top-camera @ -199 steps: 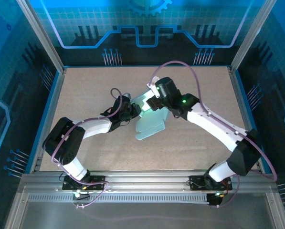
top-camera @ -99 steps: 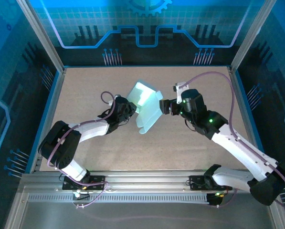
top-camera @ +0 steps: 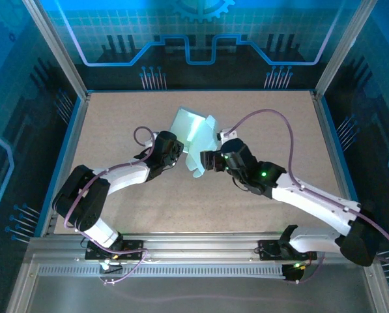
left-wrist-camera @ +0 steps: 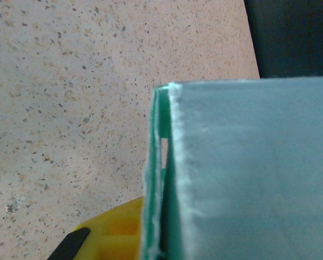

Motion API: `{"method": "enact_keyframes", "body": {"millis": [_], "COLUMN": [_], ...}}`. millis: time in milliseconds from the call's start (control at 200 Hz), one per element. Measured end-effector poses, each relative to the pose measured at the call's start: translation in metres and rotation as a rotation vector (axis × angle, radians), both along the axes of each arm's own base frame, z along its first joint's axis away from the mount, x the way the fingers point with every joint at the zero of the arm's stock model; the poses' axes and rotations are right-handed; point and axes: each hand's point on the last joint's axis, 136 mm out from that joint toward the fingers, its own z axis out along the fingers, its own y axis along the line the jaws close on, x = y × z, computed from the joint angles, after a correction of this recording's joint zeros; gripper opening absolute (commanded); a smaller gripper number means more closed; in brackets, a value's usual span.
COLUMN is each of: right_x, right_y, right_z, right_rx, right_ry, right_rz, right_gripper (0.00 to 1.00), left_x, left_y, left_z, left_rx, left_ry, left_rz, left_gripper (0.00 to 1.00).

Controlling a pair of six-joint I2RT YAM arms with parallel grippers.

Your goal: Fold the paper box

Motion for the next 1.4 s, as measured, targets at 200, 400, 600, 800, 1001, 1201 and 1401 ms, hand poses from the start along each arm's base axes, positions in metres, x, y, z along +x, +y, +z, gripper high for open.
{"method": "enact_keyframes", "body": {"millis": [200, 400, 600, 800, 1001, 1201, 1401], "right_x": [0.005, 0.013, 0.016, 0.018, 0.022, 0.039, 0.054], "right_y": [0.016, 0.025, 0.028, 0.023, 0.015, -0.004, -0.031], "right_z": [-0.030, -0.036, -0.024, -0.024, -0.026, -0.023, -0.030], "right_rx": [0.030, 0.049, 0.071, 0.025, -0.027, -0.105, -0.244], "right_ry": [0.089, 0.118, 0.108, 0.096, 0.103, 0.140, 0.245], "right_rz": [-0.047, -0.075, -0.082, -0.086, -0.090, -0.079, 0.018], "right_gripper": [0.52, 0.05, 0.00, 0.00, 0.00, 0.00, 0.00], "left_x": [0.000, 0.000, 0.003, 0.004, 0.003, -0.003, -0.021], "left_y": [0.000, 0.001, 0.000, -0.001, -0.003, -0.002, 0.007], "left_z": [0.000, 0.000, 0.003, 0.006, 0.006, 0.023, 0.050], "left_rx": [-0.022, -0.028, -0.054, -0.057, -0.048, 0.051, 0.288], "left_ry": [0.007, 0.008, -0.001, -0.011, -0.017, -0.066, -0.139], "left_rz": [0.020, 0.030, 0.046, 0.041, 0.018, -0.077, -0.252], "left_gripper": [0.00, 0.05, 0.26, 0.43, 0.69, 0.96, 0.99]}}
